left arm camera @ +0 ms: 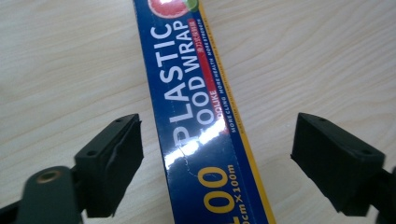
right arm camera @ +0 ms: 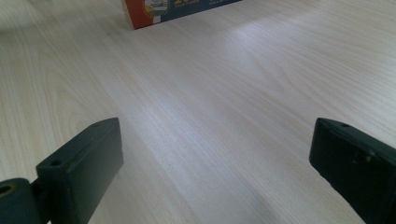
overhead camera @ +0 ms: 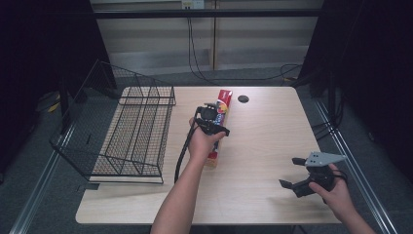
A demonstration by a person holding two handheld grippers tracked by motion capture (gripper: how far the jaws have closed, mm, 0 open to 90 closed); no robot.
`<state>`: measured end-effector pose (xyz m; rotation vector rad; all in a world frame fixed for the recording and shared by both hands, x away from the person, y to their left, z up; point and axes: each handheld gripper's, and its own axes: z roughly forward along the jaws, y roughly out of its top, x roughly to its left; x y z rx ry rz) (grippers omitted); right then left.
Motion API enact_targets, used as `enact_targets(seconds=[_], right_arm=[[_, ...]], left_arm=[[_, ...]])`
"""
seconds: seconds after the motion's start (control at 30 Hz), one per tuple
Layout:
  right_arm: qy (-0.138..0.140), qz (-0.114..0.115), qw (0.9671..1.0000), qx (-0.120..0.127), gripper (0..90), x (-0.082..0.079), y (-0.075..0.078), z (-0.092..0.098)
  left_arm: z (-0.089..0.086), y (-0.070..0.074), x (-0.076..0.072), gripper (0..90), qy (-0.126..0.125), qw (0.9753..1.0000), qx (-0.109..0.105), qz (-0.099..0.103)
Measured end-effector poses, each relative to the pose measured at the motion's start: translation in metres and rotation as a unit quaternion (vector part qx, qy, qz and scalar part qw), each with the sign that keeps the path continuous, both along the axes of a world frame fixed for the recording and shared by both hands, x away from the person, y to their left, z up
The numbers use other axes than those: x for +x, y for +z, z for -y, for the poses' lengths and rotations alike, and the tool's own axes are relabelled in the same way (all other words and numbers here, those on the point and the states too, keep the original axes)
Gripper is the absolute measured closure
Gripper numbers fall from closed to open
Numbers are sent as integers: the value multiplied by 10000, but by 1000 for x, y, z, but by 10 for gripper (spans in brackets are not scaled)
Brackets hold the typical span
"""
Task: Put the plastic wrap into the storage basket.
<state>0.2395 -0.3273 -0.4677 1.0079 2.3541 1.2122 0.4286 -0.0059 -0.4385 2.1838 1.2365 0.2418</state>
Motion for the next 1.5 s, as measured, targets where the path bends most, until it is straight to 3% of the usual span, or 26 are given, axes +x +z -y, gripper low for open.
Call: enact_targets(seconds=[0.1, 0.17, 0.27, 0.4, 0.43, 0.6, 0.87, 0.93, 1.0, 1.03, 1.13, 1.4, 1.5], right_arm=[[-14, -5, 10000, 5, 24, 0, 0, 1], [-32, -9, 10000, -3, 24, 0, 0, 1], [-16, -9, 10000, 30, 24, -1, 1, 2], [-12, -5, 10000, 22, 24, -1, 0, 2], [-23, -8, 10000, 9, 24, -1, 0, 2], [4, 5, 10000, 11, 25, -1, 0, 2], [-26, 12, 10000, 2, 25, -1, 0, 2], [-3, 4, 10000, 16, 25, -1, 0, 2], [-20, 4, 10000, 38, 25, -1, 1, 3], [-34, 12, 10000, 25, 25, -2, 1, 3], [-61, 11, 10000, 5, 25, 0, 0, 3], [9, 33, 10000, 50, 25, -1, 3, 1], [-4, 2, 10000, 20, 26, 2, 0, 3]], left_arm=[[2, -3, 2, 233, 43, 10000, 68, -7], [2, -7, 7, 248, 95, 9999, 25, -122], [3, -10, 9, 274, 161, 9998, 0, -83], [2, -12, 11, 330, 166, 9997, 100, -158], [1, -13, 12, 348, 227, 9995, -3, -209], [-1, -16, 16, 351, 242, 9993, -109, -271], [2, -17, 15, 388, 399, 9981, 49, -457], [0, -14, 14, 401, 416, 9974, 146, -566], [-3, -10, 4, 408, 345, 9964, 407, -665], [-5, -9, 0, 407, 330, 9960, 412, -723], [-6, -9, -4, 396, 257, 9962, 433, -707], [1, -12, 7, 333, 229, 9973, 378, -580], [9, -15, 12, 319, 135, 9961, 651, -589]])
